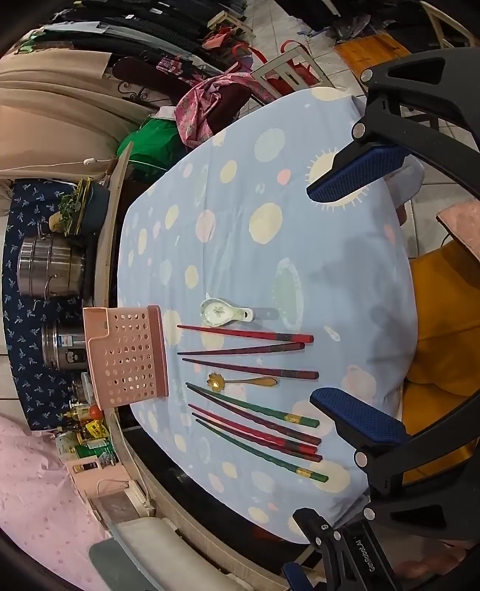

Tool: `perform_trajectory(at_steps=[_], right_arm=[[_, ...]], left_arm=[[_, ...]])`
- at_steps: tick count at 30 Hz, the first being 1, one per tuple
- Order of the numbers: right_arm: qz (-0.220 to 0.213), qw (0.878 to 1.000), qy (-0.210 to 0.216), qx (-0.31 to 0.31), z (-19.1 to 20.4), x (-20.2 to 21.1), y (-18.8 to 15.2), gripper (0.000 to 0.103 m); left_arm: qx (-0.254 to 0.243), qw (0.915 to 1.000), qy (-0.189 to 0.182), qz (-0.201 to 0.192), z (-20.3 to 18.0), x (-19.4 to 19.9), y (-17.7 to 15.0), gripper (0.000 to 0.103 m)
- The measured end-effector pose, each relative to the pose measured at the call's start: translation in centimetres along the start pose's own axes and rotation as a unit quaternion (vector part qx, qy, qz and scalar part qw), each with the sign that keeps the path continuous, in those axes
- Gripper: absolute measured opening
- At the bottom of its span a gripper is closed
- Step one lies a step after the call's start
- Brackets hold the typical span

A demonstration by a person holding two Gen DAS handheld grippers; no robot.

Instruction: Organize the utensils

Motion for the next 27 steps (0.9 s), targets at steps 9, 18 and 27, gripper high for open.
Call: perform_trajectory(at_steps=[9, 18, 27], right_arm=[[-0.003, 1.000, 0.001, -0.002, -0.9, 0.2, 0.0, 0.096], [-0.007, 1.000, -0.001, -0.002, -0.3, 0.4, 0.2, 0.096], [-0.008, 1.000, -0.003, -0.004, 0.0, 0.3, 0.1, 0.096]], left_arm=[[-0.001, 1.0000, 0.003, 0.004, 0.0, -0.3, -0.2, 0.096], [-0.002, 1.0000, 0.001, 0.002, 0.0, 0.1, -0.1, 0.096], [0.000, 1.0000, 0.001, 0.003, 0.2, 0.1, -0.3, 0.096]])
Point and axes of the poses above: each gripper's, at about its wrist camera, not at the fingertips, and x roughly against the way its jaws point, z to its left, y to its top, the point moved 5 cm from there along -x, roughly the way its jaws point, and after that the axes turned 13 degrees about -y, right-handed, at the moved point
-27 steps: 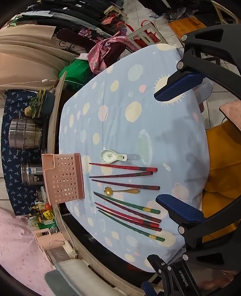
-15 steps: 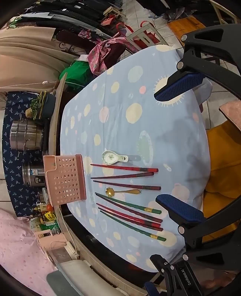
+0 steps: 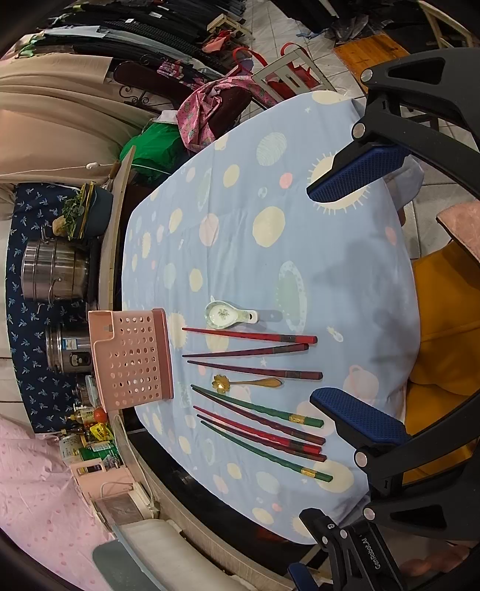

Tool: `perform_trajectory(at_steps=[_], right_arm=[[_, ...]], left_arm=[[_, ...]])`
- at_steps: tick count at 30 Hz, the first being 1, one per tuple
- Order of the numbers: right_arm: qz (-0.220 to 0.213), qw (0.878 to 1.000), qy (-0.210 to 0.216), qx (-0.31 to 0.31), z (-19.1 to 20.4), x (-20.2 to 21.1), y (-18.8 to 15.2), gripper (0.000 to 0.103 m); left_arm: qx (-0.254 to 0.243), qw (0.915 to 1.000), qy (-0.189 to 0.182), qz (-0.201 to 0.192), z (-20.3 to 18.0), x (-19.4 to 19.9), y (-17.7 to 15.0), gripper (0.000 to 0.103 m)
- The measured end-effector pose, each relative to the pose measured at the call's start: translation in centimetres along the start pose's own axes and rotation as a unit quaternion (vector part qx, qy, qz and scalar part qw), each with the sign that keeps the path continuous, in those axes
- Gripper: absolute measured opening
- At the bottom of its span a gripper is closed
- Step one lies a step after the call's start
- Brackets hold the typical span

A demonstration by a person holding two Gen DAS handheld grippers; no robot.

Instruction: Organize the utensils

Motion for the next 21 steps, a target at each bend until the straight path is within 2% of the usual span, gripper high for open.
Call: perform_trajectory(at_steps=[21], right_arm=[[-0.003, 1.000, -0.001, 0.001, -0.03, 0.26, -0.31, 0.096]], left_arm=[[0.006, 1.0000, -0.002, -0.003, 0.19, 0.10, -0.04, 0.096]])
Point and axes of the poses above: each gripper's, at about its wrist camera, not at the fingertips, and x roughly against the way its jaws point, z to its left, y to its top, the point moved 5 cm from there along -x, roughly the way its jaws point, and after that the axes turned 13 degrees about -y, right-handed, at the moved point
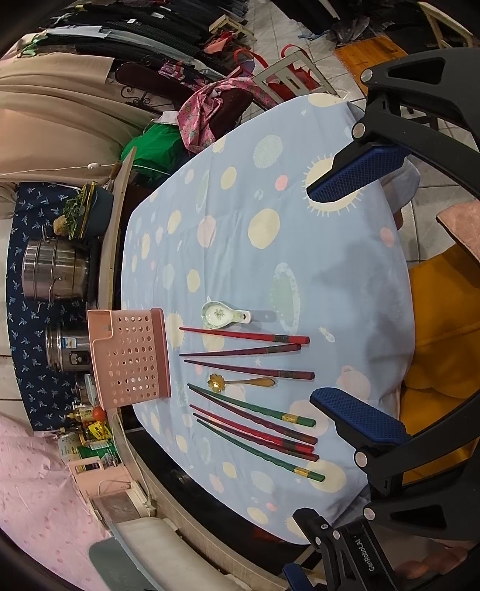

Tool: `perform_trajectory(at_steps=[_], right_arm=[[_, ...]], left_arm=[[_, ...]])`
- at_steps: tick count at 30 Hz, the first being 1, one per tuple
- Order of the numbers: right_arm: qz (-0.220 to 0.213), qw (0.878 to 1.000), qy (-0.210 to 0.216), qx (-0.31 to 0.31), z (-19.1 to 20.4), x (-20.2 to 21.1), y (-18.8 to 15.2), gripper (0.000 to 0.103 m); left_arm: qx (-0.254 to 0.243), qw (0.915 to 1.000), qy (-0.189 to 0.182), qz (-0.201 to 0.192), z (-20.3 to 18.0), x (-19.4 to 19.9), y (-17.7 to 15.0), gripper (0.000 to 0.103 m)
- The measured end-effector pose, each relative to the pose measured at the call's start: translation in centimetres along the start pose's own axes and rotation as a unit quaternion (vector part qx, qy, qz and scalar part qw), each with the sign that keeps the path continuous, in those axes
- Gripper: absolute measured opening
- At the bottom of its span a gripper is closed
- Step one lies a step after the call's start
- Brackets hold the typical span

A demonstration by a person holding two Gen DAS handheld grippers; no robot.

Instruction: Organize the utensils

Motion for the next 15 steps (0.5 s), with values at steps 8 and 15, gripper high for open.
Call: perform_trajectory(at_steps=[8, 15], right_arm=[[-0.005, 1.000, 0.001, 0.006, 0.15, 0.38, -0.30, 0.096], [-0.005, 1.000, 0.002, 0.000, -0.20, 0.39, -0.08, 0.096]], left_arm=[[0.003, 1.0000, 0.001, 0.000, -0.36, 0.26, -0.13, 0.096], [-0.002, 1.0000, 0.002, -0.002, -0.63, 0.31, 0.07, 0.096]])
Point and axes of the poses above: each gripper's, at about its wrist camera, not at the fingertips, and x roughly against the way its jaws point, z to its left, y to its top, the point moved 5 cm from there along -x, roughly the way its jaws point, and after that the axes turned 13 degrees about -y, right-handed, at the moved point
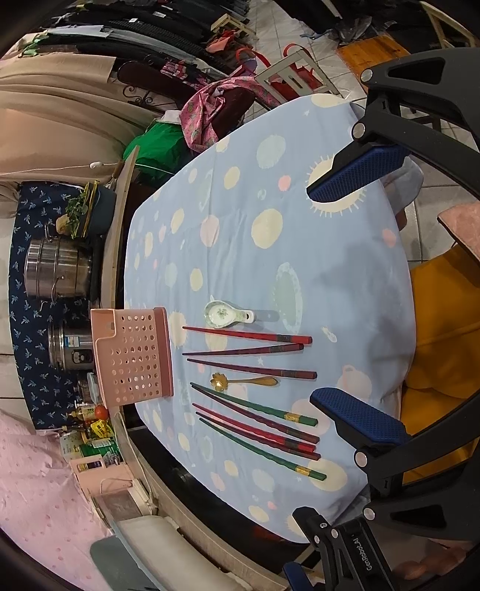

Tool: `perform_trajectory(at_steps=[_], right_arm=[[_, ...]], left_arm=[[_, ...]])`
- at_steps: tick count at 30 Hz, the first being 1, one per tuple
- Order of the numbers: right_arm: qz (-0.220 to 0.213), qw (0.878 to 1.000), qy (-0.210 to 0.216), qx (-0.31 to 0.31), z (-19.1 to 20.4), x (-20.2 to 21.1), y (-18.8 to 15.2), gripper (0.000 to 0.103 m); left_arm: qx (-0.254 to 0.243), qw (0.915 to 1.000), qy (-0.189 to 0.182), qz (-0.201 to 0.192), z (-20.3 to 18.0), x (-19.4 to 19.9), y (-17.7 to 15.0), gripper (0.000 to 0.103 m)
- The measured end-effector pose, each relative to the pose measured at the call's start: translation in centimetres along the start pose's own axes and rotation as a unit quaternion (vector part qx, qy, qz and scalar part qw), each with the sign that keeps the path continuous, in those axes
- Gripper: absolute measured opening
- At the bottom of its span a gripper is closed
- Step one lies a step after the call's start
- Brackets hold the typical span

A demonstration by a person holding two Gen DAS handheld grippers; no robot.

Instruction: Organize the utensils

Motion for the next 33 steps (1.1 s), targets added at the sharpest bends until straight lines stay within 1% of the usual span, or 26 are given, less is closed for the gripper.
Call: perform_trajectory(at_steps=[33], right_arm=[[0.003, 1.000, 0.003, 0.000, -0.08, -0.14, 0.07, 0.096]], left_arm=[[-0.001, 1.0000, 0.000, 0.004, 0.03, -0.07, -0.13, 0.096]])
Point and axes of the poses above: each gripper's, at about its wrist camera, not at the fingertips, and x roughly against the way its jaws point, z to its left, y to its top, the point moved 5 cm from there along -x, roughly the way its jaws point, and after that the axes turned 13 degrees about -y, right-handed, at the moved point
